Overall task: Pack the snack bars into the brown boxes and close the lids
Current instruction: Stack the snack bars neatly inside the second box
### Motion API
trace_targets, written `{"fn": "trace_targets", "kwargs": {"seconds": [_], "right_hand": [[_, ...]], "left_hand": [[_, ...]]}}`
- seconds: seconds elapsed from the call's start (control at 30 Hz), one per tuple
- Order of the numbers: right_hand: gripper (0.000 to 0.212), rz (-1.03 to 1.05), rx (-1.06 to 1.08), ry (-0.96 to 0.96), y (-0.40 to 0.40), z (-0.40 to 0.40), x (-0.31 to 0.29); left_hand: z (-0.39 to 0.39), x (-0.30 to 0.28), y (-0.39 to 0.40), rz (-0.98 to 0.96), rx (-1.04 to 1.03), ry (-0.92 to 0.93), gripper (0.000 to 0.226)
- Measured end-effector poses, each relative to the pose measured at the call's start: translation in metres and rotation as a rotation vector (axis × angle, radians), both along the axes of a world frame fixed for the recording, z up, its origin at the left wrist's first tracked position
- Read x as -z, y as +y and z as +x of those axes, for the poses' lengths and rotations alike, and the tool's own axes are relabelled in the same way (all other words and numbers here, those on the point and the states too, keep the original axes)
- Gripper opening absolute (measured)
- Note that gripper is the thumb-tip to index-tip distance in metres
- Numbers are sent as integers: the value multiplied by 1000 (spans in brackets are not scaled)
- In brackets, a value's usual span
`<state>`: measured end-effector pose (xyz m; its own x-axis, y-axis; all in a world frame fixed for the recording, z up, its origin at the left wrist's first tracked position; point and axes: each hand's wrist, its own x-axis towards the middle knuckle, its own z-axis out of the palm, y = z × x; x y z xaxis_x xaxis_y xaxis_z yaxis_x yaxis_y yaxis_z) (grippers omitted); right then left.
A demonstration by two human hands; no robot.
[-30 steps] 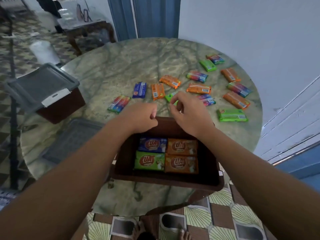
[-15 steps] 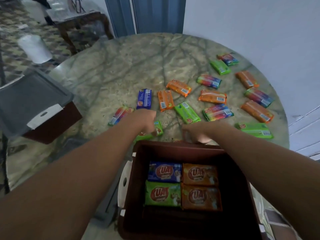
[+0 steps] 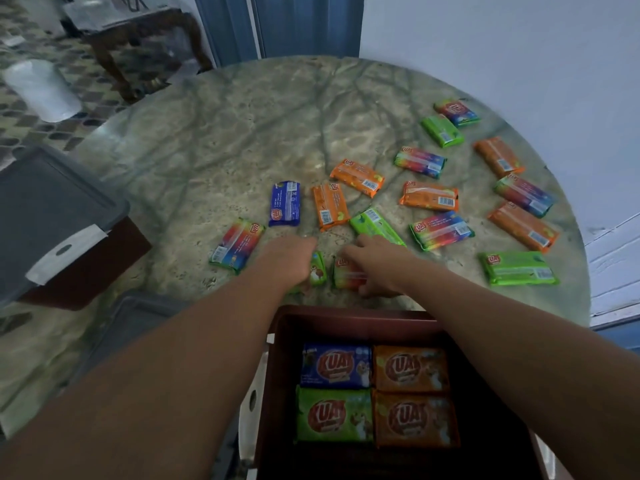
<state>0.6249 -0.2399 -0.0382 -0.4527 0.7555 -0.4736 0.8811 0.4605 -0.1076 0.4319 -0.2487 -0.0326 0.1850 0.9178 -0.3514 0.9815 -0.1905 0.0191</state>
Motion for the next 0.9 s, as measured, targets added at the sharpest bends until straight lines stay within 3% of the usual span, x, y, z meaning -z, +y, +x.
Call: {"fn": "trace_targets", "kwargs": {"seconds": [0.2,0.4,0.5,0.6,0.9], "right_hand": [[87,-15,60,-18,2,-2,3],[91,24,109,-21,-7,-5,-2],[97,116,171,76,-15,-8,-14],[94,206,162,136,-21,-7,-27],[64,421,249,407,-63,4,-79]], "left_hand": [[-1,3,2,-27,-4,-35,40],[-9,10,6,-119,-60,-126,85],[-13,4,4,-65,-137,-195,73],[-14,-11,-2,-41,-202,-273,78],[-4,-84,-41,140,-297,-445,76]]}}
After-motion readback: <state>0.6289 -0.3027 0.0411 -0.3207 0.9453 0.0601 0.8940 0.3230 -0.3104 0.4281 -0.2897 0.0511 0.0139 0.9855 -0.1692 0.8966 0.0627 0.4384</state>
